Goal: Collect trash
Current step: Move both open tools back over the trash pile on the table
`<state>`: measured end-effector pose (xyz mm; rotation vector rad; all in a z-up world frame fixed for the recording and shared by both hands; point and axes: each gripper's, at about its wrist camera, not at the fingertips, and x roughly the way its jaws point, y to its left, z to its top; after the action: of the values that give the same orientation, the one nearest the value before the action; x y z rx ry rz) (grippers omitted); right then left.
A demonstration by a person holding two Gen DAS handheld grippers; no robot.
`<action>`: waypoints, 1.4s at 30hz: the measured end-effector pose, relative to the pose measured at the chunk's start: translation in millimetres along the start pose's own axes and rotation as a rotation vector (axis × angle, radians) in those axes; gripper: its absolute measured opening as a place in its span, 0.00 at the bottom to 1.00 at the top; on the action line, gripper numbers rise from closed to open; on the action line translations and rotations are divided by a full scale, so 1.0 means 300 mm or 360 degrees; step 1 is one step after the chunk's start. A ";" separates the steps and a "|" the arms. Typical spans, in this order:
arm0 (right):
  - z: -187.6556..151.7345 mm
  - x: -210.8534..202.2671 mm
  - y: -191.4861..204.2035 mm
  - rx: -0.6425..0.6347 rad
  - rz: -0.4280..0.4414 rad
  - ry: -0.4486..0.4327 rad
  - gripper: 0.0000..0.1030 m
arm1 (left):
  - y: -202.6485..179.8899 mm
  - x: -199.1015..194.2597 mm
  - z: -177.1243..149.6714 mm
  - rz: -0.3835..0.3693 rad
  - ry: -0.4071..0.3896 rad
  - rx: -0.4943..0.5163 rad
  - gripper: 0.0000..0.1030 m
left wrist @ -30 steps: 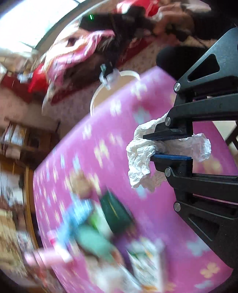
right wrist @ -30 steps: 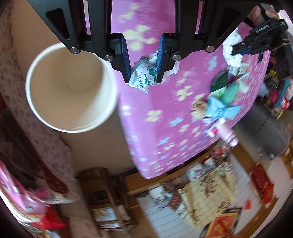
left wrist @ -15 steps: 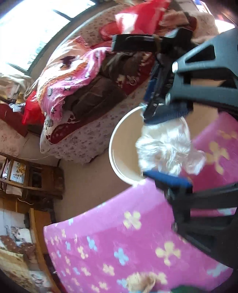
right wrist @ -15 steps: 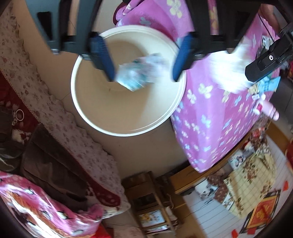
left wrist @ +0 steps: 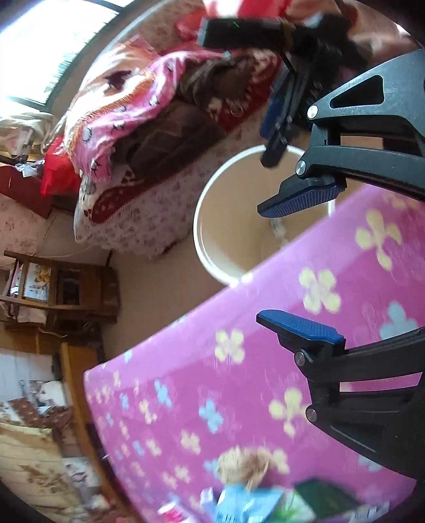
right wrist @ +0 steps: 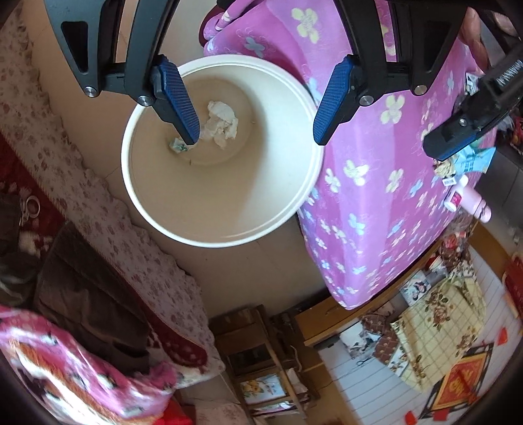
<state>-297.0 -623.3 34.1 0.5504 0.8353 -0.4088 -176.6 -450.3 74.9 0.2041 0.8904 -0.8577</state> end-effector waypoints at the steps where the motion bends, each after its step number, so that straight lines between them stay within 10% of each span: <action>1: -0.001 -0.015 0.022 -0.0024 -0.0007 -0.0015 0.68 | 0.005 -0.011 -0.009 0.0020 -0.0011 0.0016 0.56; 42: -0.216 0.128 0.874 -0.0568 0.0498 0.0286 0.68 | 0.780 -0.588 -0.419 0.0597 -0.0163 -0.0440 0.59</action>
<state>-169.1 -382.6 46.0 0.3785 0.9510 0.0794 -139.4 -133.8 85.8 0.0809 0.8311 -0.3886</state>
